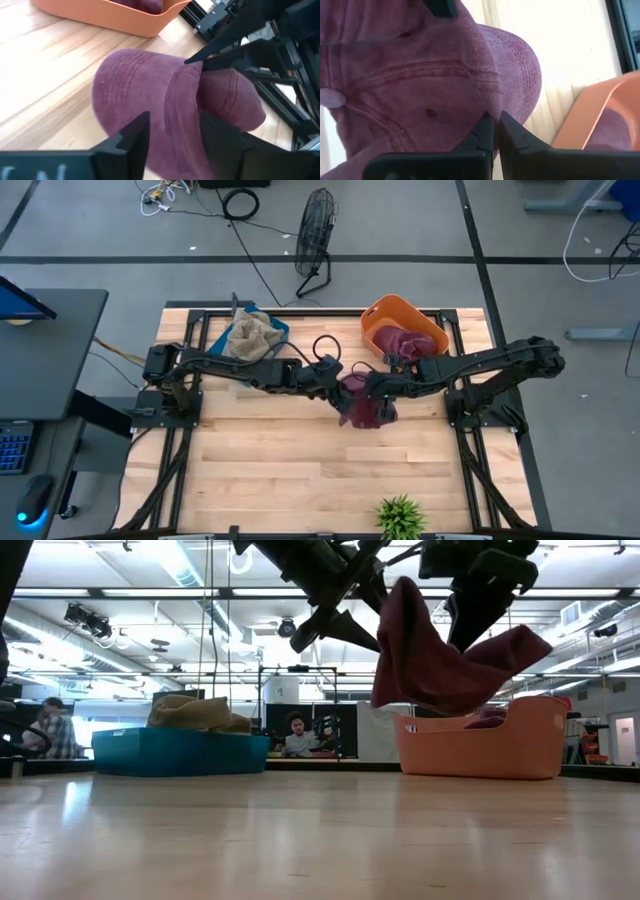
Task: Pick & Place hat
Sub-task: Put the red cap into the orange bin, then return to Home Position
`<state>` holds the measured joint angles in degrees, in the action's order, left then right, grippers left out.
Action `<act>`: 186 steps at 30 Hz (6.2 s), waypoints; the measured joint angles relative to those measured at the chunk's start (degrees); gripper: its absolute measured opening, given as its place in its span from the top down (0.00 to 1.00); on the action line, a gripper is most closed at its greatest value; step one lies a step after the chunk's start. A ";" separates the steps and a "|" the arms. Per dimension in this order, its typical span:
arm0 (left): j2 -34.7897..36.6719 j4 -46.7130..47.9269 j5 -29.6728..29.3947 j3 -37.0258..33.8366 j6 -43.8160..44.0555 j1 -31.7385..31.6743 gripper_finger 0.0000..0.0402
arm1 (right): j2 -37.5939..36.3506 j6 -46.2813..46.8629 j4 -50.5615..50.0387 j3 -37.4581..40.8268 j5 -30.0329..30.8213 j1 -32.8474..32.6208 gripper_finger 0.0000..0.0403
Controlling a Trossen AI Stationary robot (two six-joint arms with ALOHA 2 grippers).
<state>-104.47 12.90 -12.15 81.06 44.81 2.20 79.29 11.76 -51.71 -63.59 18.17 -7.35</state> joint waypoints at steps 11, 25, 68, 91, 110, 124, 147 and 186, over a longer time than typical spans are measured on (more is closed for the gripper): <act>0.00 0.51 0.10 0.00 -2.42 -1.41 0.42 | -1.31 -0.21 -10.58 -2.58 0.26 0.00 0.99; -0.04 3.66 0.12 0.00 -3.24 -4.04 0.44 | -1.66 -30.79 -36.49 -19.53 22.33 6.44 0.99; -0.11 3.68 0.16 0.00 -7.56 -4.02 0.44 | -1.55 -84.94 7.76 13.40 15.32 41.29 0.80; -0.11 3.66 0.17 0.00 -7.52 -4.02 0.44 | -5.64 -42.70 -14.12 -10.57 -13.03 32.76 0.90; -0.11 3.64 0.17 0.00 -7.78 -4.02 0.44 | -5.05 -38.36 -13.96 8.78 -5.51 30.87 1.00; -0.11 3.64 0.67 0.00 -7.90 -4.02 0.44 | -5.09 -34.36 -13.75 8.96 -7.28 32.24 1.00; 23.80 19.41 2.58 -0.04 -18.61 -3.45 0.44 | -17.28 -12.60 -17.57 -22.57 -21.24 21.94 0.93; 44.59 -22.81 14.24 -42.26 -21.15 -6.28 0.44 | -64.25 -0.01 30.08 24.42 -23.59 15.13 0.98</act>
<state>-59.88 -9.91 2.09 38.80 23.66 -4.08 15.04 11.75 -21.63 -39.17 -5.42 7.77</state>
